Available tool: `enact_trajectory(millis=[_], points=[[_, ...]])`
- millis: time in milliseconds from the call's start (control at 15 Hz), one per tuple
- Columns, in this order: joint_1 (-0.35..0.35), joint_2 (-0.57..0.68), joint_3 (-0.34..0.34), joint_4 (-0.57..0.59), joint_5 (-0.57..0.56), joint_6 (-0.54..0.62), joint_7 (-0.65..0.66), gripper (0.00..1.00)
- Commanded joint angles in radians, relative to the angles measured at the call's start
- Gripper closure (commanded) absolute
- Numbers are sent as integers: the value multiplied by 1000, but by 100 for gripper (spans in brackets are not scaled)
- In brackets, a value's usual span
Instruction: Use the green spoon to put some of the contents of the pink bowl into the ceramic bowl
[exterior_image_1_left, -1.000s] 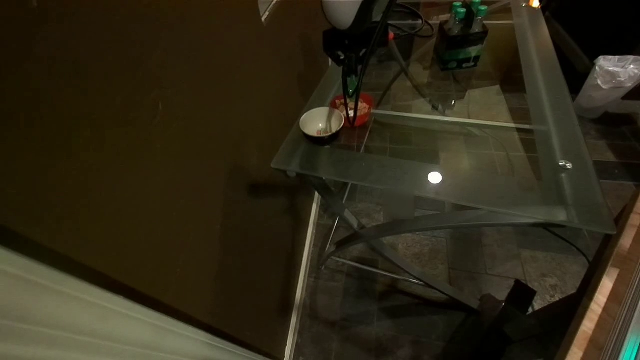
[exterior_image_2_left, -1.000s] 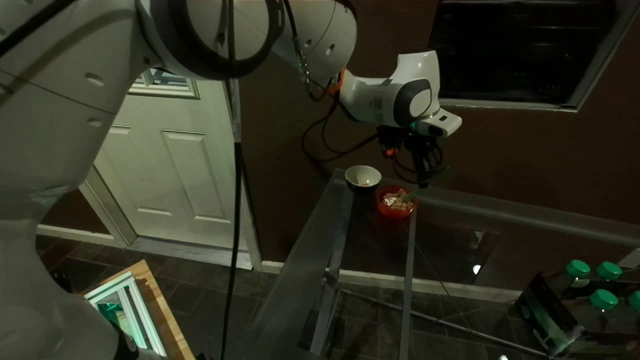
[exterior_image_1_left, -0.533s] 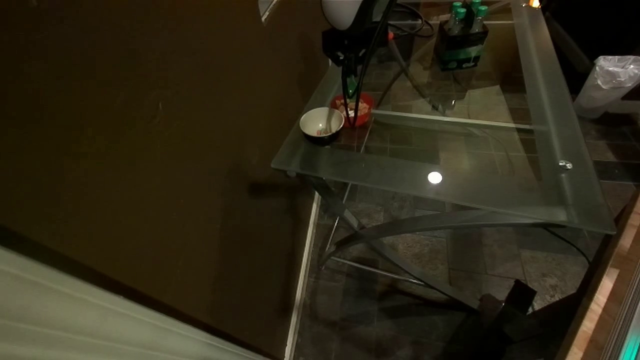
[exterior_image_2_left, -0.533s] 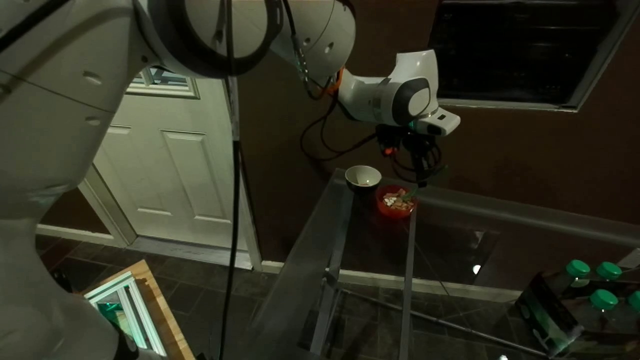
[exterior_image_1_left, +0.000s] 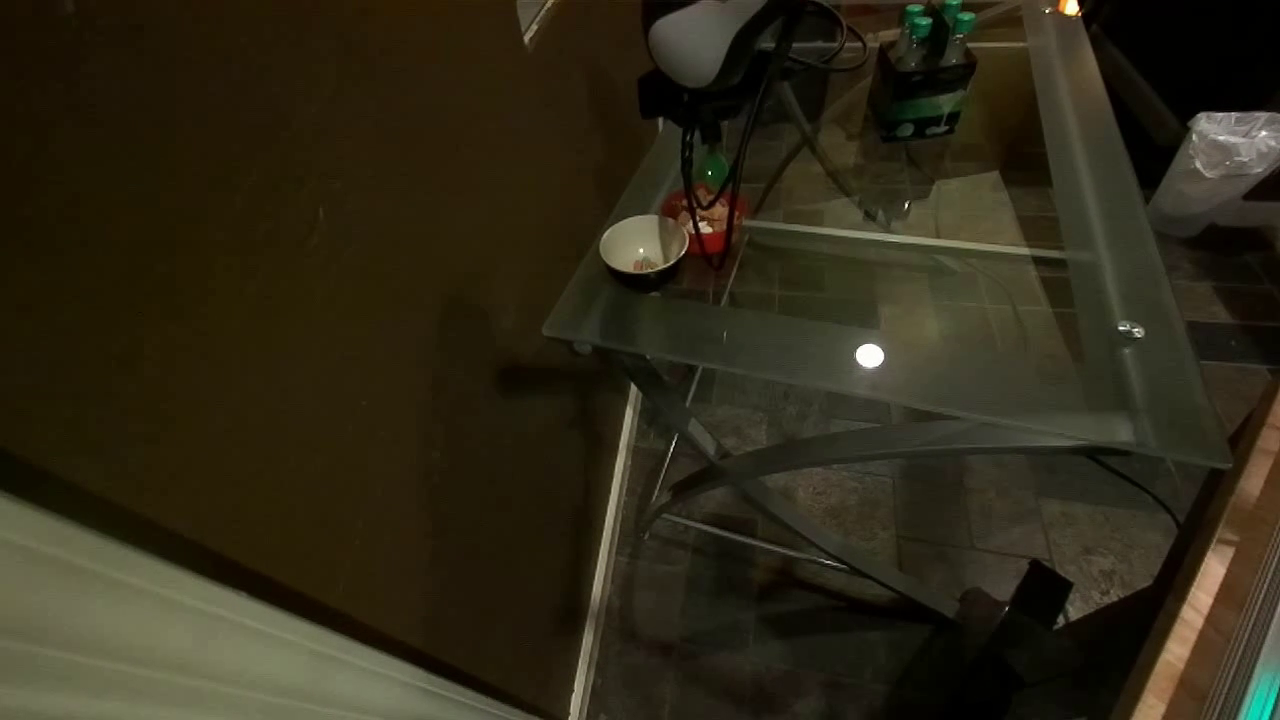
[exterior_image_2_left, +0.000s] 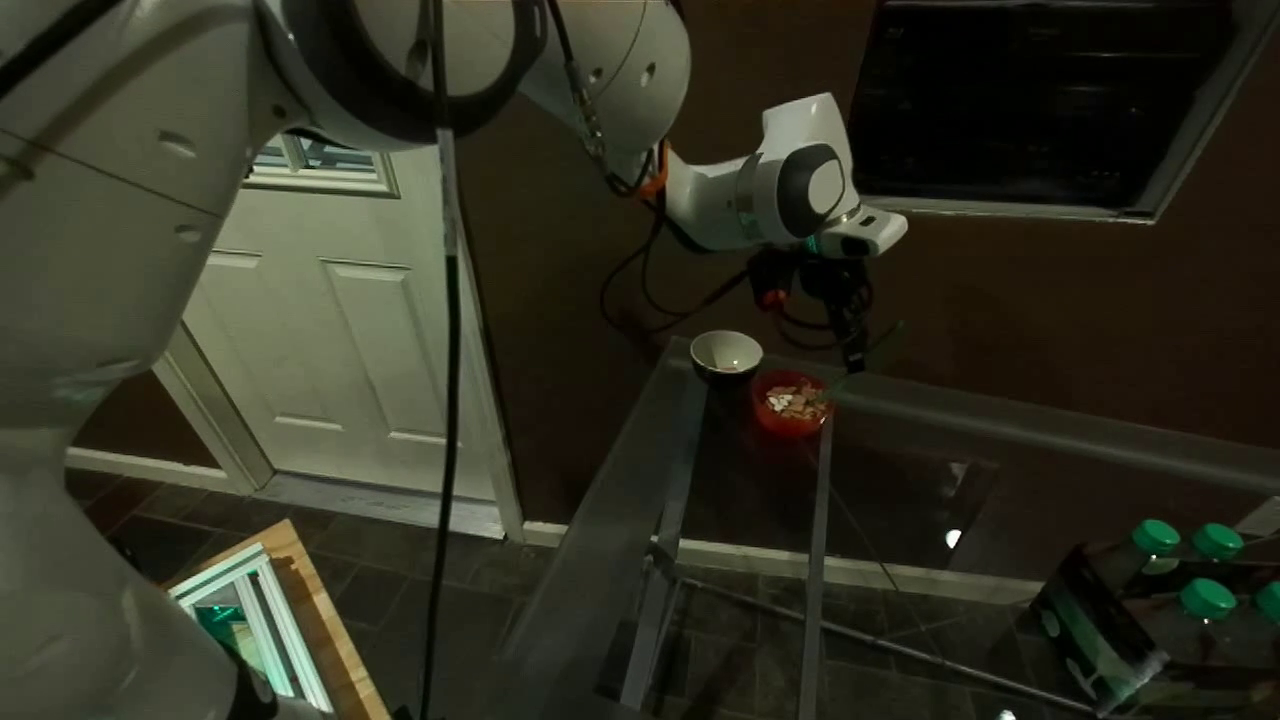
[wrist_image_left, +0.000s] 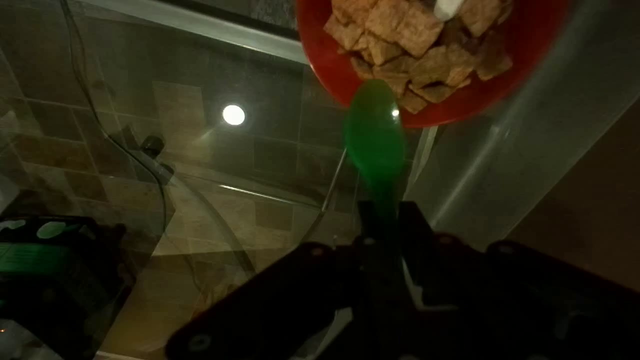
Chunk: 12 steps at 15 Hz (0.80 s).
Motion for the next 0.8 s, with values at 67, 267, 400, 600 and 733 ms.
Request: enact_trajectory(millis=[67,267,400,600,733], points=[[41,10,-28,-11,-103,6,119,96],[56,23,-33,-9,-148,10,164,96],[64,29,-37,-6,-176,9,192,96],[77,31,-39,-5,-214,12,231,96],[84,34,-43,-2,-238,8,252,96]])
